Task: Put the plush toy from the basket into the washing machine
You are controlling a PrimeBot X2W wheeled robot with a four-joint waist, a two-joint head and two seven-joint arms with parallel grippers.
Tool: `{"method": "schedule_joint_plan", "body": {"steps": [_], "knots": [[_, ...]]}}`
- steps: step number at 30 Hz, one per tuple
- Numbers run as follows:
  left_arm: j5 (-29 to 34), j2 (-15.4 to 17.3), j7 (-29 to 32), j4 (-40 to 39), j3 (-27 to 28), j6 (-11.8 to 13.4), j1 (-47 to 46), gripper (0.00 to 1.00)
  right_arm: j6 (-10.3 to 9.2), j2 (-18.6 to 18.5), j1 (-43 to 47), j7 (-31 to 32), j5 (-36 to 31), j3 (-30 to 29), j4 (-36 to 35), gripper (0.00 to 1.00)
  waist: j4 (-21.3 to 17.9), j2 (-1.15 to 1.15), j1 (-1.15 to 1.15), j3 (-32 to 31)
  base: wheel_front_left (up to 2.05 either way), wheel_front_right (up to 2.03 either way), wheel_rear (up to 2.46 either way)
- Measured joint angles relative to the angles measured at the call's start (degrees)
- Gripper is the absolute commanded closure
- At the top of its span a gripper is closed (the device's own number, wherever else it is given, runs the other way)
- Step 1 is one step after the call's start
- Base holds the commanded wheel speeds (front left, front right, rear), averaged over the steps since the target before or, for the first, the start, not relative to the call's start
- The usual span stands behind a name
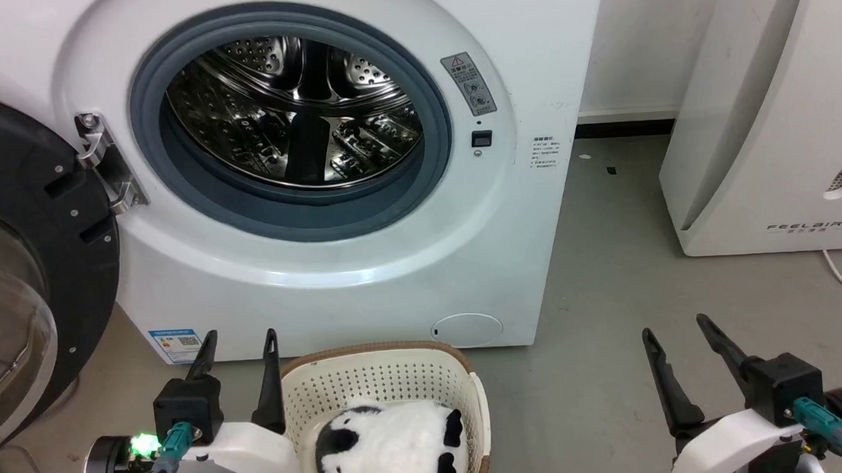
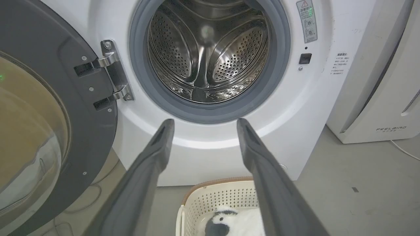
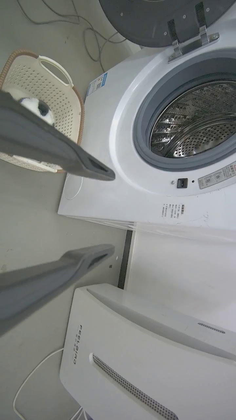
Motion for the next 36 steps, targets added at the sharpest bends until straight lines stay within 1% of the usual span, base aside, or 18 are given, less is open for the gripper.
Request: {"method": "schedule_joint_plan", "body": {"steps": [8, 15, 27, 36], "knots": [[0.0, 0.0, -0.7, 0.7, -0.8, 0.5, -0.1, 0.0, 0.0, 0.0, 0.0, -0.8, 1.5, -0.8, -0.3, 0.0, -0.1, 0.0, 0.0, 0.5, 0.0, 0.0, 0.0], [0.0, 0.0, -1.9, 4.6, -2.0, 0.5, -2.3, 0.0, 0.0, 0.0, 0.0, -1.8, 3.6, -1.5, -0.7, 0.0, -0.5, 0.0, 0.0, 2.3, 0.0, 0.0, 0.0], [0.0, 0.3, -3.2, 14.2, -3.7, 0.1, -8.3, 0.0, -0.01, 0.0, -2.0, -3.2, 6.3, -2.2, -1.0, 0.0, -2.1, 0.0, 0.0, 7.1, 0.0, 0.0, 0.0], [0.0, 1.7, -3.5, 21.8, -5.2, -0.1, -13.4, 0.0, -0.01, 0.0, -3.6, -4.1, 8.7, -2.5, -1.5, 0.0, -3.8, 0.0, 0.0, 11.7, 0.0, 0.0, 0.0]]}}
